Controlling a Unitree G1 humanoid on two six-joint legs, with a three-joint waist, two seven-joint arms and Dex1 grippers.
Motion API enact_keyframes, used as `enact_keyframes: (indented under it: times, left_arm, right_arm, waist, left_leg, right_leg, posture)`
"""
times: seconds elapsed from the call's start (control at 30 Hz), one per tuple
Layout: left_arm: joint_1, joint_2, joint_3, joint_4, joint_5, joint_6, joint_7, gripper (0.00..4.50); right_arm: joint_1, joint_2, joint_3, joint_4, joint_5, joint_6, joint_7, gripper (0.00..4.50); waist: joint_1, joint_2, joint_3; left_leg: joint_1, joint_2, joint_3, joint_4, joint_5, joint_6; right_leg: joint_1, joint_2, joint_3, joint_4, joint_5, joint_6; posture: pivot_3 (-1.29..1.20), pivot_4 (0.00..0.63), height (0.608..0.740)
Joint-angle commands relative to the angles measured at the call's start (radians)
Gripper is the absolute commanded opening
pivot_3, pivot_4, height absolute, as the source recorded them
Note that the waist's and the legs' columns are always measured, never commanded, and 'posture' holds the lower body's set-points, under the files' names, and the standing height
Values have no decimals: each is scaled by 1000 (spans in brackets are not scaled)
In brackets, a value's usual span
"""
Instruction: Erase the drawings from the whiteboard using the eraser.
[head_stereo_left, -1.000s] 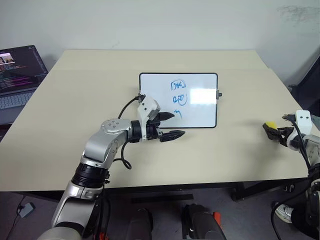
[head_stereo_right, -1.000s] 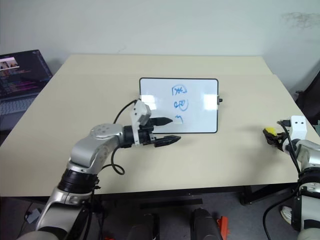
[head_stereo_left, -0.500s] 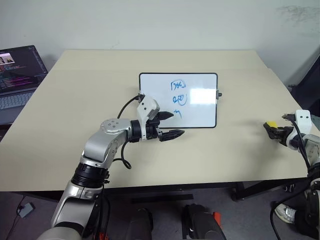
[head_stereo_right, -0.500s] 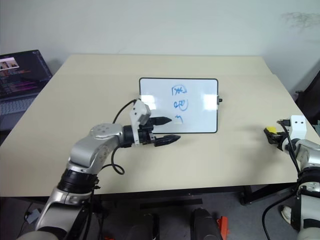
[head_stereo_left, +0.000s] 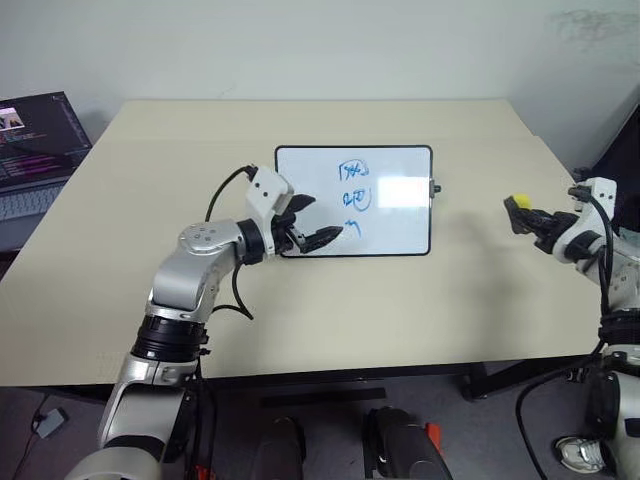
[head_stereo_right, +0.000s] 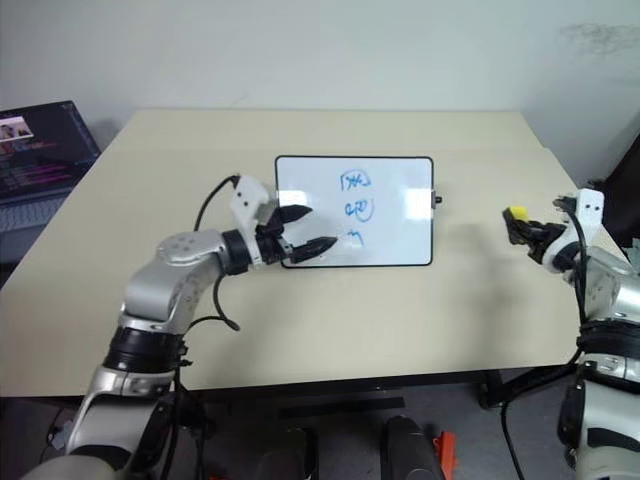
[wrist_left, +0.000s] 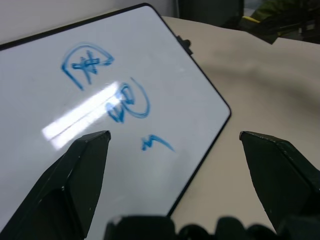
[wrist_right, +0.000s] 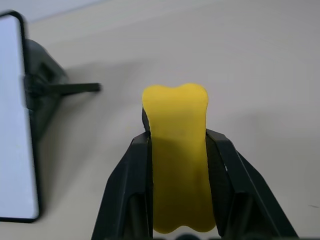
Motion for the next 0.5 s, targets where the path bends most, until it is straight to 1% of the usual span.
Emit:
enact_keyframes:
  times: [0.03, 0.23, 0.4, 0.5]
  left_arm:
    - [-24, 15, 30, -16, 3, -24, 6, 4500]
    - [-19, 24, 48, -14, 17, -18, 32, 4500]
    - [-36, 32, 70, 24, 47, -28, 92, 4500]
    - [-56, 31, 89, 54, 64, -47, 129, 4500]
  right_arm:
    - [-42, 2, -48, -78, 57, 43, -21, 1069]
    - [-52, 37, -47, -132, 105, 96, -41, 1069]
    - [-73, 76, -47, -154, 131, 121, -59, 1069]
    - [-89, 99, -29, -164, 126, 104, -68, 1069]
  waist:
    - [2, 0, 0]
    - [3, 0, 0]
    - [0, 0, 0]
    - [1, 0, 0]
  left_leg:
    - [0, 0, 0, 0, 0, 0]
    - [0, 0, 0, 0, 0, 0]
    - [0, 0, 0, 0, 0, 0]
    - [0, 0, 0, 0, 0, 0]
  right_leg:
    - [0, 0, 0, 0, 0, 0]
    - [0, 0, 0, 0, 0, 0]
    - [0, 0, 0, 0, 0, 0]
    - [0, 0, 0, 0, 0, 0]
  posture:
    - [0, 150, 740]
    - [0, 150, 740]
    - [0, 150, 740]
    - [0, 150, 740]
